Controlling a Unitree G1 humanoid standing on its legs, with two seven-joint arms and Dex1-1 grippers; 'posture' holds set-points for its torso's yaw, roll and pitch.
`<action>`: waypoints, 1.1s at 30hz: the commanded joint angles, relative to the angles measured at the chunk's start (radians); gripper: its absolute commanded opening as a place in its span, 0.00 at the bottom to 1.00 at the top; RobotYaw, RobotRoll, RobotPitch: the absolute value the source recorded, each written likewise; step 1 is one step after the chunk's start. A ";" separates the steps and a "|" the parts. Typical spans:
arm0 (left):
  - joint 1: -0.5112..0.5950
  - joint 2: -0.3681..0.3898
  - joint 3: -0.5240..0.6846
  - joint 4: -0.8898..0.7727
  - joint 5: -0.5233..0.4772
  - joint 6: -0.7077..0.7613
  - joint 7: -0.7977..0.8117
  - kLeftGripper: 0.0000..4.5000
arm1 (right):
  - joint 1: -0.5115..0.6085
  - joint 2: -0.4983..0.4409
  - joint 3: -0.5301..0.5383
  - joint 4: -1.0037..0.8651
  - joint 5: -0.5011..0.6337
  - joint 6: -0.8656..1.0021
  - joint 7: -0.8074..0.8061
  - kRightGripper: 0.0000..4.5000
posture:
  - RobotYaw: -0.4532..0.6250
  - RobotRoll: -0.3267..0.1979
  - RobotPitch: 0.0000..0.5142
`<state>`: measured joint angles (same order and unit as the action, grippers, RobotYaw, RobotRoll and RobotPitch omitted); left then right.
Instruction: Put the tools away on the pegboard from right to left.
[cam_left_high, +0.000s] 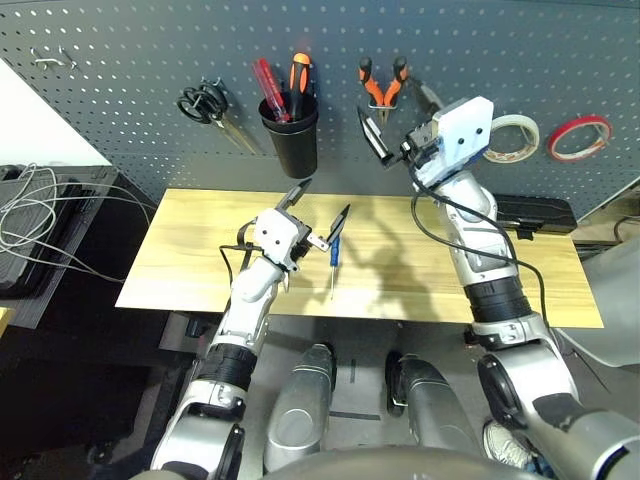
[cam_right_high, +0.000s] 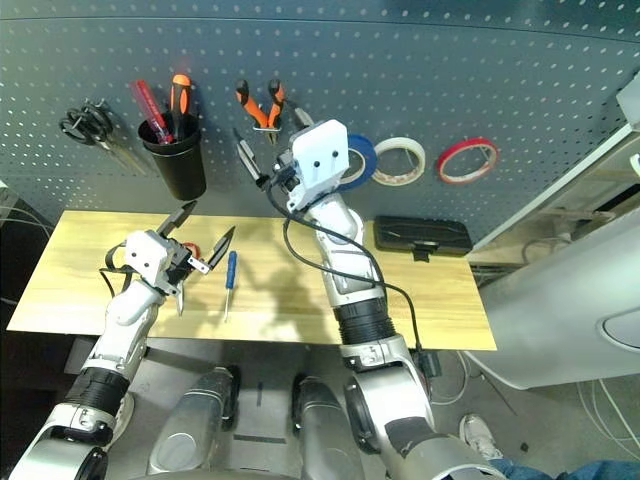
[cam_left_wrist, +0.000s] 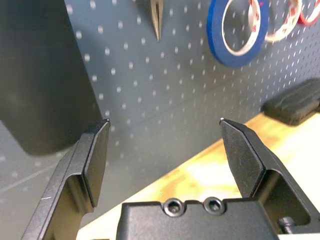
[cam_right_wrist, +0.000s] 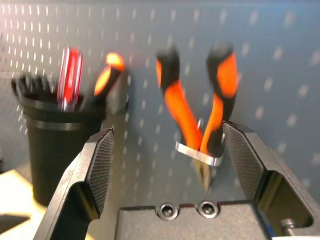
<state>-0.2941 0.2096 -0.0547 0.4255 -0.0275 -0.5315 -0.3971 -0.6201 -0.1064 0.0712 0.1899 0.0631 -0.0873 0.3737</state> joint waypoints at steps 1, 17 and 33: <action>0.023 0.009 -0.010 0.026 0.037 0.025 0.020 1.00 | 0.035 -0.013 0.026 -0.019 0.015 0.091 0.039 1.00 | 0.55 0.62 0.43; 0.039 0.037 -0.033 0.081 0.143 0.174 0.094 1.00 | 0.036 0.070 0.029 0.204 0.064 0.488 0.033 1.00 | 0.56 0.62 0.44; -0.017 0.006 -0.074 0.185 0.149 0.449 0.054 1.00 | 0.061 -0.006 0.051 0.286 0.030 0.397 0.121 1.00 | 0.58 0.62 0.47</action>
<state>-0.3003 0.2245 -0.1284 0.5865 0.1192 -0.1064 -0.3537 -0.5860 -0.0995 0.0952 0.5062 0.1080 0.3248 0.4547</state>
